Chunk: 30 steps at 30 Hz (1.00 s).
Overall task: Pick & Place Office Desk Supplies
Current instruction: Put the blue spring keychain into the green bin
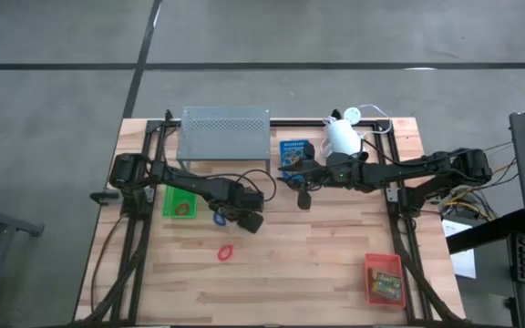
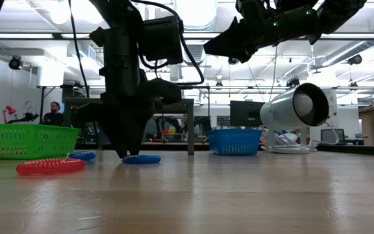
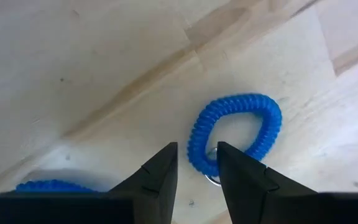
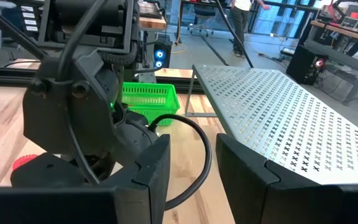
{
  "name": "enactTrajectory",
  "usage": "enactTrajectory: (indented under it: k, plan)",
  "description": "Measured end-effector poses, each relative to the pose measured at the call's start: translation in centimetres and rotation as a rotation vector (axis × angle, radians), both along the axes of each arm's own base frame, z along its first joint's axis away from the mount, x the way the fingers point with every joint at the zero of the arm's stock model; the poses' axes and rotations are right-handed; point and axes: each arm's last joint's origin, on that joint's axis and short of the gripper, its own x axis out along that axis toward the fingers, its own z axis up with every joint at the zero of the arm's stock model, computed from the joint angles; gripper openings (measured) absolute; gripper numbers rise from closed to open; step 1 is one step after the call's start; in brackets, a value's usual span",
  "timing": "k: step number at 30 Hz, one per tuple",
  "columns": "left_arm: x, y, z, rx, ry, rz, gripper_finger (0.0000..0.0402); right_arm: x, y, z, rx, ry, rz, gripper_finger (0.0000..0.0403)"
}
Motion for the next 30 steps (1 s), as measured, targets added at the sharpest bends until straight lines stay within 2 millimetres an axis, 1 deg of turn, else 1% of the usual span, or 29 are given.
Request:
enactTrajectory:
  k: [14, 20, 25, 30]
  plan:
    - [-0.05, 0.06, 0.07, 0.009, 0.002, 0.011, 0.0118, 0.00, -0.01, 0.00, 0.000, 0.000, 0.000, 0.0127]
    - [0.04, -0.24, 0.10, 0.057, -0.012, 0.025, 0.0118, 0.00, -0.01, 0.00, 0.000, 0.000, 0.000, 0.0127]
    - [0.10, -0.51, 0.11, 0.060, -0.020, 0.025, 0.0118, 0.00, 0.00, 0.01, 0.000, 0.000, 0.000, 0.0127]
    - [-0.39, -0.56, -0.62, 0.046, -0.008, 0.046, 0.0118, 0.00, 0.00, 0.00, 0.000, 0.000, 0.000, 0.0127]
